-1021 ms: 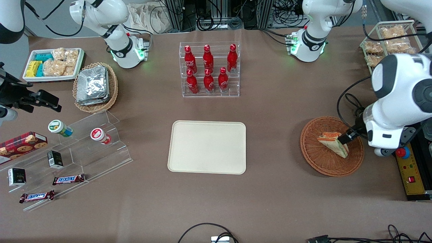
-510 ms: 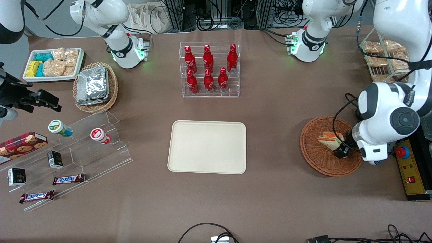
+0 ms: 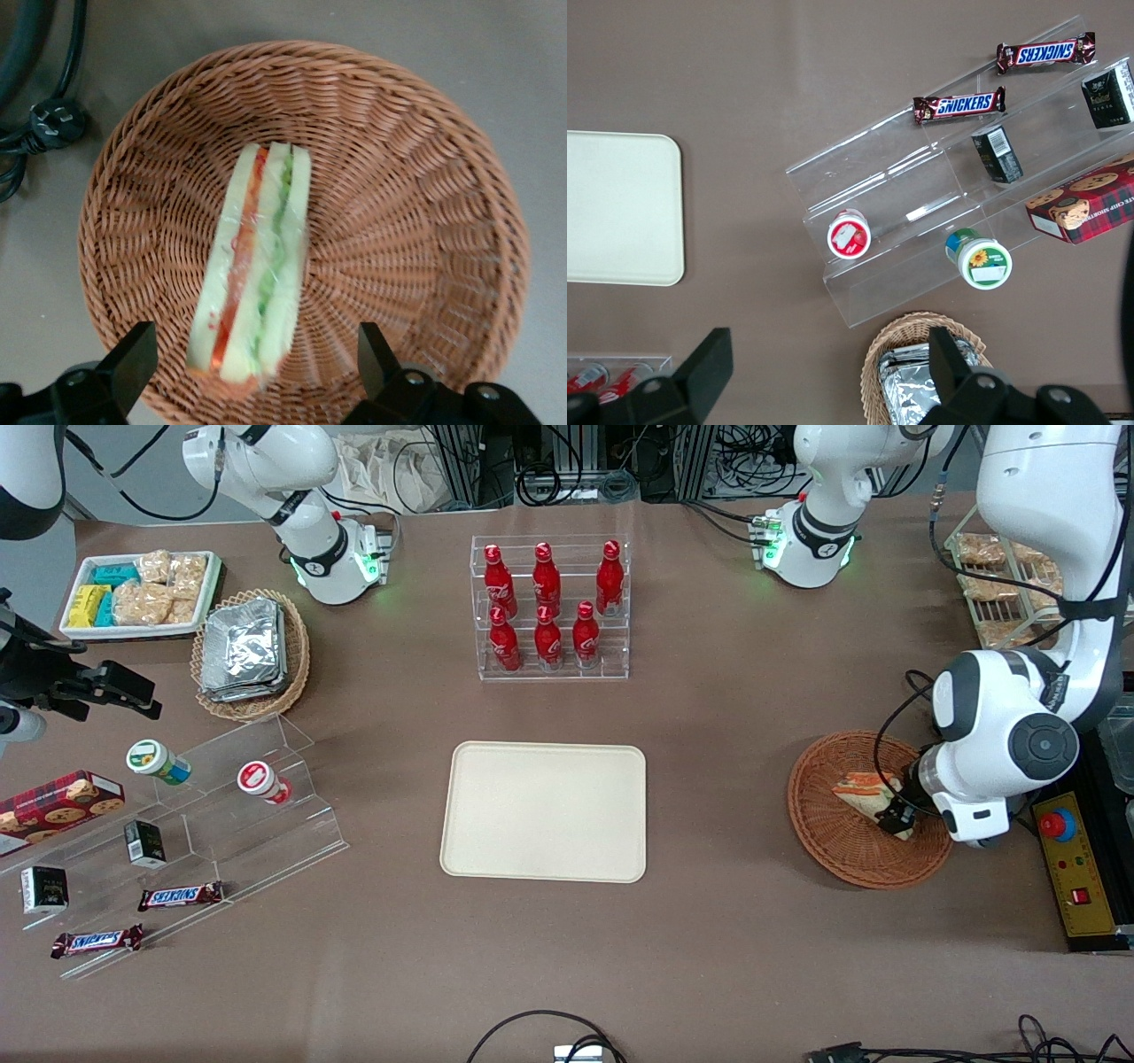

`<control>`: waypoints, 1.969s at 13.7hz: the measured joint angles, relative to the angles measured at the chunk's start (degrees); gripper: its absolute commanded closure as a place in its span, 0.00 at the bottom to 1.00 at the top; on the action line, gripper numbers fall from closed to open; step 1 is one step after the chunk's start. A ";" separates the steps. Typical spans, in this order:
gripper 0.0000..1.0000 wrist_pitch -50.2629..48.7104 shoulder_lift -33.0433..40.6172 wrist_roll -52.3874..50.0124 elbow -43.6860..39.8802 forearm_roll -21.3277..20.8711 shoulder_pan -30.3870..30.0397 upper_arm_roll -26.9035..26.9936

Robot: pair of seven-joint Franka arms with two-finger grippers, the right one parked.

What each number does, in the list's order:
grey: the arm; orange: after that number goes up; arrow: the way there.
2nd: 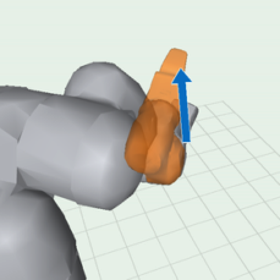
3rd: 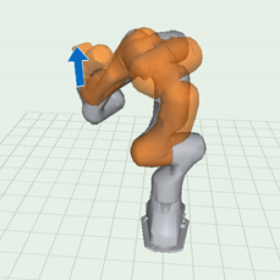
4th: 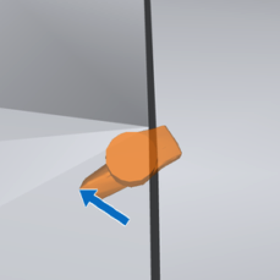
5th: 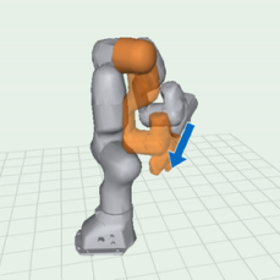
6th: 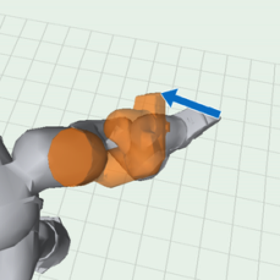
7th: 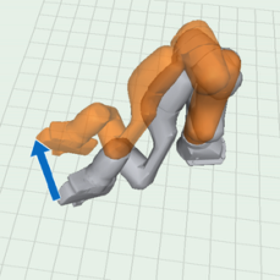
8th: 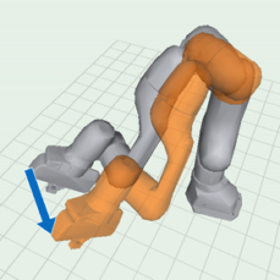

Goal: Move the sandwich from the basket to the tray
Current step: 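Close the left gripper on the wrapped sandwich and lift it, then carry the sandwich with the left gripper over to the beige tray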

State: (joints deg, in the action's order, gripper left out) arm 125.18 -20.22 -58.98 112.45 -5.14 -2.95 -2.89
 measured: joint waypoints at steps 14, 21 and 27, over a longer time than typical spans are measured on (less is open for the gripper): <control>1.00 7.29 -1.03 3.37 5.18 -0.62 0.40 0.49; 1.00 -13.44 2.07 24.84 -11.34 -0.95 0.53 0.29; 1.00 -30.66 2.44 38.79 -29.08 -1.04 6.20 -2.94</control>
State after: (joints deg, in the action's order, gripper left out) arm 94.53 -17.77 -20.19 83.36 -6.18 3.24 -5.83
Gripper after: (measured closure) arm 0.802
